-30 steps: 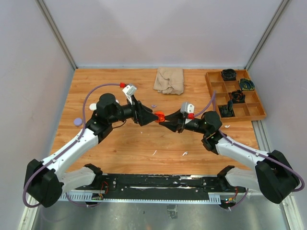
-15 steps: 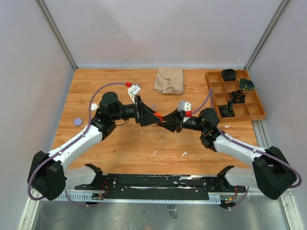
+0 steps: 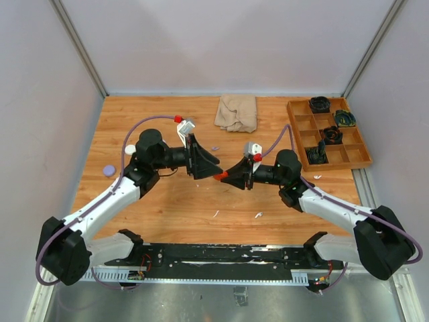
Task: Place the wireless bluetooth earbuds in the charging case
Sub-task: Close the charging case, then place the charging case at the center of the board.
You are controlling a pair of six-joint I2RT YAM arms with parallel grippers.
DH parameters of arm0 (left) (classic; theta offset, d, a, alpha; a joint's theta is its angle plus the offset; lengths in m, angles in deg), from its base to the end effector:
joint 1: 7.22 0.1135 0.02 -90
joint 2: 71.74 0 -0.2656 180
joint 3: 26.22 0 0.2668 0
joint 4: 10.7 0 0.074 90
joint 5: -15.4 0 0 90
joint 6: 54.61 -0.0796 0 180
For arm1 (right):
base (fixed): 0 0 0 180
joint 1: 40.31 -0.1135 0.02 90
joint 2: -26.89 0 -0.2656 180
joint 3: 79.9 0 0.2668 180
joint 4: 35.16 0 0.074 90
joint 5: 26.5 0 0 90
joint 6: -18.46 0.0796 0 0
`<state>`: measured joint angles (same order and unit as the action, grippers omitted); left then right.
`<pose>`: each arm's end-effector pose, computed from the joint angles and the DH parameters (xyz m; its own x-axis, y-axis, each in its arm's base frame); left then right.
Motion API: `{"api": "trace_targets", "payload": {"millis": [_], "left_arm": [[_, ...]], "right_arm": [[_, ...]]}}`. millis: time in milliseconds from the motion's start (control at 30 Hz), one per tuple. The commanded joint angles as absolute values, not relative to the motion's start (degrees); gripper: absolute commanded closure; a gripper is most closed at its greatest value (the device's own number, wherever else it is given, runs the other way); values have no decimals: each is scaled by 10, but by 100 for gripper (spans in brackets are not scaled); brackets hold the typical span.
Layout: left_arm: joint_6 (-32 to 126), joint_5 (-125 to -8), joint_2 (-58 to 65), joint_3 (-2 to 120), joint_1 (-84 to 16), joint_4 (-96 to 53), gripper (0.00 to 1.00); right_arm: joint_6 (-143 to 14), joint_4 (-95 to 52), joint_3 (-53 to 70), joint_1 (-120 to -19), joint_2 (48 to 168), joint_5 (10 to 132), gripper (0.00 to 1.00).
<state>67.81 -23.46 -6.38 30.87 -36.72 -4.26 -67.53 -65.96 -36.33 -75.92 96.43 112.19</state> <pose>0.2281 -0.2003 0.3126 -0.5523 -0.0740 -0.8304 0.8177 0.1459 -0.5568 0.2035 0.2193 0.2562 -0.0011 0.0560 -0.9984 -0.9952 0.0972 0.0066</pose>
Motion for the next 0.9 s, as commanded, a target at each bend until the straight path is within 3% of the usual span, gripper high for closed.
{"api": "trace_targets", "payload": {"millis": [0, 200, 467, 867], "left_arm": [[589, -340, -104, 342, -358, -178, 28], [513, -600, -165, 370, -357, -337, 21], [508, -884, -213, 373, -357, -437, 3], [518, -1021, -267, 297, -340, -414, 0]], "right_arm": [[-694, -538, -329, -766, 940, 1090, 95], [-666, -391, -318, -767, 922, 1031, 95], [-586, -247, -313, -769, 940, 983, 94], [-514, -222, -316, -825, 1054, 971, 90]]}}
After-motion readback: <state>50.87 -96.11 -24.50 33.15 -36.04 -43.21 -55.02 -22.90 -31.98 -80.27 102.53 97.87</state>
